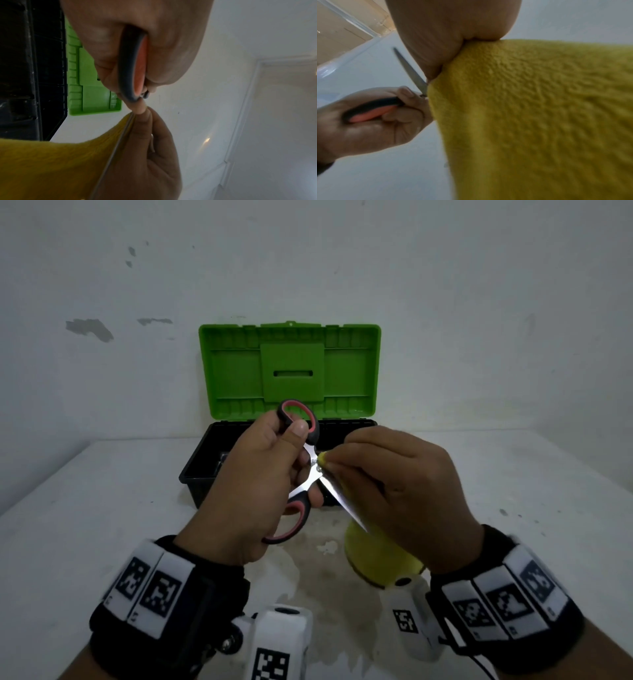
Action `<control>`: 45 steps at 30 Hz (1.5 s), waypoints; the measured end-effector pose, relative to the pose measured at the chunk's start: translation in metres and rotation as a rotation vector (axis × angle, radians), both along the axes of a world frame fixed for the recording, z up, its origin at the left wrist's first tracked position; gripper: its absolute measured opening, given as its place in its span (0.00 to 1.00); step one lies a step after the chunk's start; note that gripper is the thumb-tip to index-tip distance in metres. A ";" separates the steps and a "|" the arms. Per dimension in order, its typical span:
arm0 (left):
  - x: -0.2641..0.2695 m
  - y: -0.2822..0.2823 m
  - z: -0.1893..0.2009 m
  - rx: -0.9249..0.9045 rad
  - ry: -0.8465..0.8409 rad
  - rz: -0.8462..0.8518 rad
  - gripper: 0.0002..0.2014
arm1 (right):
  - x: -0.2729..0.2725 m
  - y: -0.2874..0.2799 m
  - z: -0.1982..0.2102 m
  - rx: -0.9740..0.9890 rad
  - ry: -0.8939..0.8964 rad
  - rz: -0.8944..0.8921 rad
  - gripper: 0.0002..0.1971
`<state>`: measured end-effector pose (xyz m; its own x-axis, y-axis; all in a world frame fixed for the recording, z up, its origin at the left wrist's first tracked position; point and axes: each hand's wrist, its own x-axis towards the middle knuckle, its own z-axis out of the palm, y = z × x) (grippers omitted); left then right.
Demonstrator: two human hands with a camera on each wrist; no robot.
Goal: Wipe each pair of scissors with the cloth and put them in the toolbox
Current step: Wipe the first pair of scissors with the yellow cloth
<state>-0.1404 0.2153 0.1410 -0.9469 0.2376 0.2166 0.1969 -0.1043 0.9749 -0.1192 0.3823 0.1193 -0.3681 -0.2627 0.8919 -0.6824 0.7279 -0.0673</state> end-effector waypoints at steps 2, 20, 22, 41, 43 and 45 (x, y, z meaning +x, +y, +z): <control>0.000 -0.001 -0.001 -0.009 -0.016 -0.001 0.10 | -0.004 0.007 -0.001 -0.005 0.013 -0.020 0.05; -0.004 -0.002 0.000 -0.078 -0.025 0.002 0.11 | 0.001 0.008 0.002 0.038 0.015 -0.019 0.05; -0.004 -0.004 -0.002 -0.057 -0.052 -0.012 0.12 | -0.001 0.010 0.000 0.035 0.022 -0.001 0.05; -0.009 0.003 -0.015 -0.251 0.273 0.090 0.10 | -0.008 0.002 0.001 0.104 -0.211 -0.058 0.06; -0.009 0.000 -0.016 -0.242 0.279 0.073 0.10 | -0.013 0.005 -0.004 0.036 -0.238 -0.056 0.05; -0.009 -0.002 -0.015 -0.236 0.274 0.066 0.09 | -0.017 0.011 -0.004 -0.037 -0.250 -0.077 0.04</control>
